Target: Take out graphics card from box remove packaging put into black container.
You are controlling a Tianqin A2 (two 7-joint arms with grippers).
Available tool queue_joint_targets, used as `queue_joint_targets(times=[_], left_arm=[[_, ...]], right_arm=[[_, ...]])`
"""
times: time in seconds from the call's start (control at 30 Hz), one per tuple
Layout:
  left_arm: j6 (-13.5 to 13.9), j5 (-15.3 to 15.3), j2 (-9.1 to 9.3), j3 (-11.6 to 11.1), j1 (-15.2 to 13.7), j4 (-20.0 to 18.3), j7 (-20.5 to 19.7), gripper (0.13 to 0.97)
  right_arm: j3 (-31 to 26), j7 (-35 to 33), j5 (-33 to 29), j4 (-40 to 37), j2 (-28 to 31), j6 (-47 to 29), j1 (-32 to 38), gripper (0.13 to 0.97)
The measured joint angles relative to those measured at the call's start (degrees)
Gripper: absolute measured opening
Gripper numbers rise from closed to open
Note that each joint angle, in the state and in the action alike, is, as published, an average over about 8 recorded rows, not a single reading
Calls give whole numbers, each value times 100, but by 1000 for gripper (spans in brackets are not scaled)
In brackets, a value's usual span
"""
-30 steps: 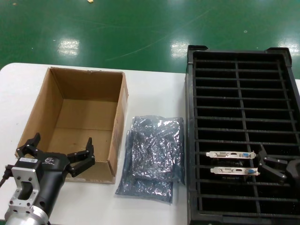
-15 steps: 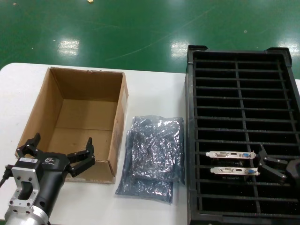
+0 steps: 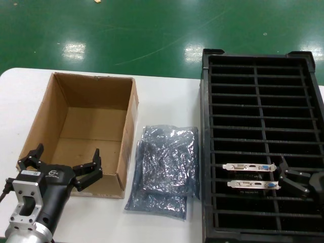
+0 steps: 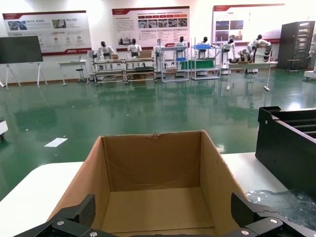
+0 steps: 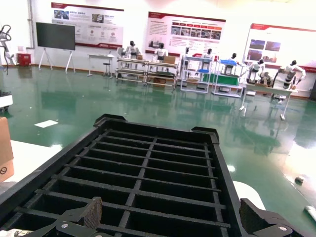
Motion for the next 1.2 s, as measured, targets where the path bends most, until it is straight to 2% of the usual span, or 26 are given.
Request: queue_joint_targets(times=[1.2], left_arm=[[0,0,0,0,0,0,0,966]], right_arm=[[0,0,0,0,0,0,0,966]])
